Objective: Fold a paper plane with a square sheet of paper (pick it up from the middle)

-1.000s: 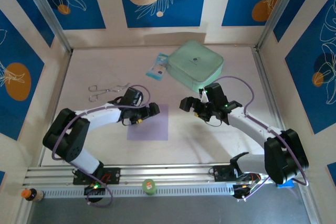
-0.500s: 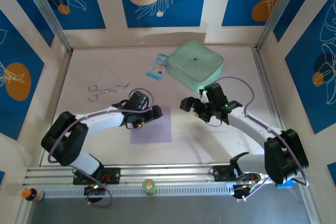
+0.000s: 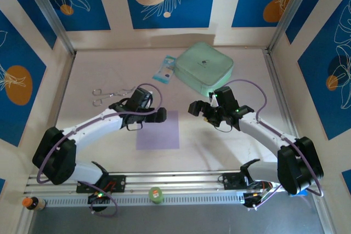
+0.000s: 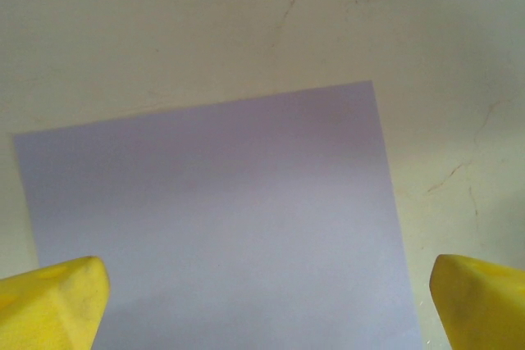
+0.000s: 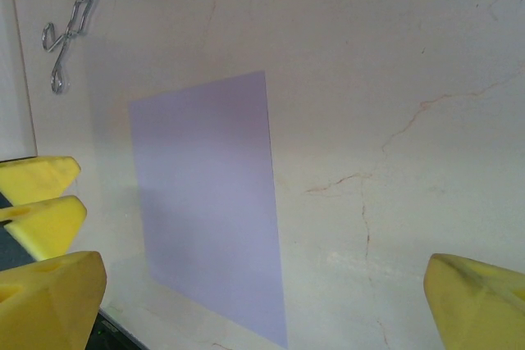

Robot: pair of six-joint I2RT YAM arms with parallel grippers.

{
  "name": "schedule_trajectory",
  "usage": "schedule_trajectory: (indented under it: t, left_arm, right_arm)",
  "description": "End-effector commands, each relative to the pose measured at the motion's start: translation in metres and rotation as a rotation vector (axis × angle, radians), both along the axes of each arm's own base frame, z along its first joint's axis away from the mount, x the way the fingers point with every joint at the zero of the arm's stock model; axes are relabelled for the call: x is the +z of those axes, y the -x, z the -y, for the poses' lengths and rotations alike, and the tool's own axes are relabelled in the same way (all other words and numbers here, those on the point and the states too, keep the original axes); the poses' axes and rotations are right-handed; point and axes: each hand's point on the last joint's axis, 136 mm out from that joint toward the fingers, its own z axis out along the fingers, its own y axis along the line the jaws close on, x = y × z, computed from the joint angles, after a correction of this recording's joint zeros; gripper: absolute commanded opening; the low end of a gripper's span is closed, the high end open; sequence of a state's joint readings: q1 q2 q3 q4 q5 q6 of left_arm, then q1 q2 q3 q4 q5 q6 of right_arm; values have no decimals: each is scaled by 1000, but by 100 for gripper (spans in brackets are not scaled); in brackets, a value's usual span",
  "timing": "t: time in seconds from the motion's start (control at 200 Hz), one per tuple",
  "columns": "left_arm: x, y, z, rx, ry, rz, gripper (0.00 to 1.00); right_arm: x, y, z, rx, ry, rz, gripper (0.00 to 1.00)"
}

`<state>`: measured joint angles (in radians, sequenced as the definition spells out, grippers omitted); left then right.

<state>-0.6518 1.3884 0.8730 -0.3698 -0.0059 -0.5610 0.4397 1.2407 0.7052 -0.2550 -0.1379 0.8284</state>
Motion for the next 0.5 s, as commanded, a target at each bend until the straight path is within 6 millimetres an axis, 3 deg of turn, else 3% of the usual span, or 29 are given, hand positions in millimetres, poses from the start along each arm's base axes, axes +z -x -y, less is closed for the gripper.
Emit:
schedule_trajectory:
  t: [0.0, 0.285, 0.495]
  left_arm:
    - [6, 3, 4, -71, -6, -1, 100]
    - [-6, 6, 18, -148, -40, -137, 91]
    - [-19, 8, 13, -149, -135, -235, 89]
  right_arm:
    - [17, -5, -8, 5, -34, 24, 100]
    - [17, -8, -12, 11, -41, 7, 100]
    - [16, -12, -17, 18, -46, -8, 100]
